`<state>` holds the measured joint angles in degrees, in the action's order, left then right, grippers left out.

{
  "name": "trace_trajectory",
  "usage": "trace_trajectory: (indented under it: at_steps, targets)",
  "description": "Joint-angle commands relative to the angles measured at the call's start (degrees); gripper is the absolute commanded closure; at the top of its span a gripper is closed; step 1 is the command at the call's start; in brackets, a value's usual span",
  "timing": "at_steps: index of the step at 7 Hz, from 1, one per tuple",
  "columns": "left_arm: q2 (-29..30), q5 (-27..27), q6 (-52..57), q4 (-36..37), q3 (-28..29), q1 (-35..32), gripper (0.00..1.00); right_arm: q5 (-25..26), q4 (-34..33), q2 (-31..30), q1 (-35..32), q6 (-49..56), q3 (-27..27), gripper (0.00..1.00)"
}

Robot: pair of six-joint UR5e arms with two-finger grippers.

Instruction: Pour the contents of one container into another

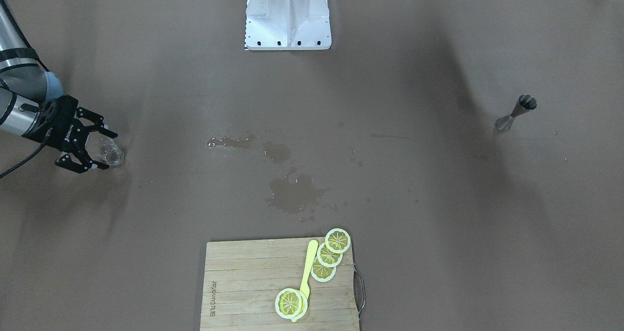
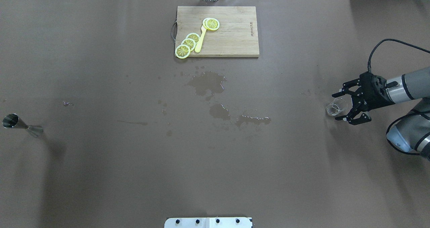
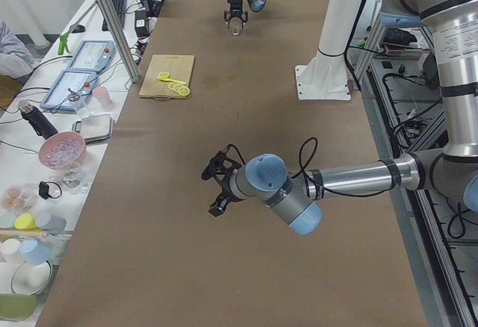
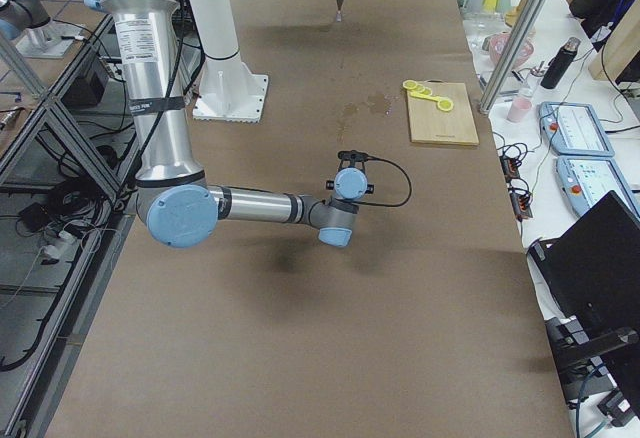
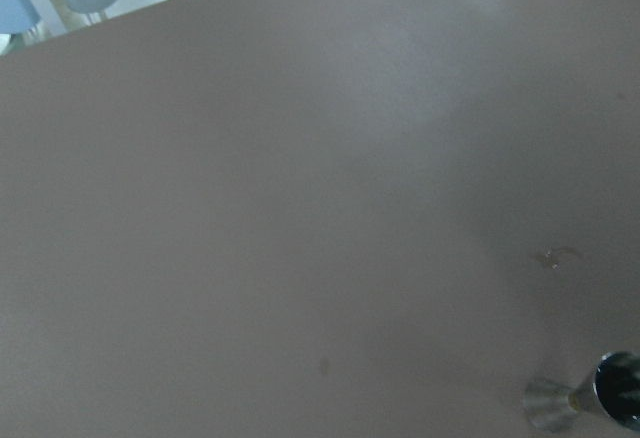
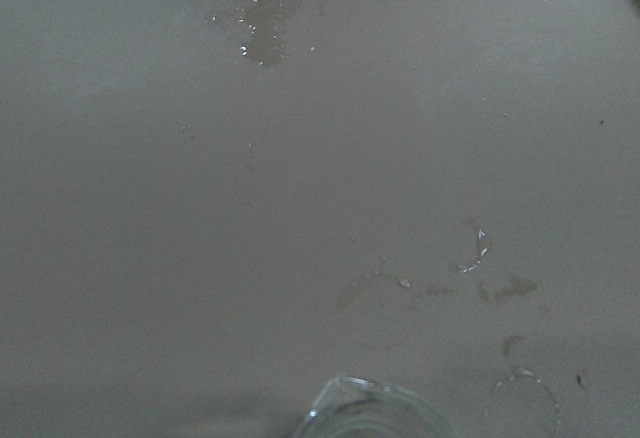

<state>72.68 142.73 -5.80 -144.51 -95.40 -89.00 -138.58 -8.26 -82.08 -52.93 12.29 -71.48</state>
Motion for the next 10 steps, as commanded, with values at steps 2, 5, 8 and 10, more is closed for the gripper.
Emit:
trace_trajectory:
  at_steps: [2,5,8,10]
  targets:
    - [-7.4,-7.9,-8.9,-15.6,0.3,13.7,0.01,0.1,0.0,-0.3,0.3,0.2,0.4,0.25]
    - [-14.2,-22.0,-22.2,-38.8,5.5,25.3,0.01,0.1,0.0,-0.4,-0.2,0.1,0.4,0.52]
    - [-14.1,-35.5,-25.4,-47.9,10.1,32.8,0.01,0.1,-0.4,-0.3,-0.8,0.2,0.7,0.8]
    - [-14.0,-50.4,-35.7,-55.1,12.5,46.0,0.01,-0.7,-1.1,0.0,-4.6,0.2,0.5,1.0]
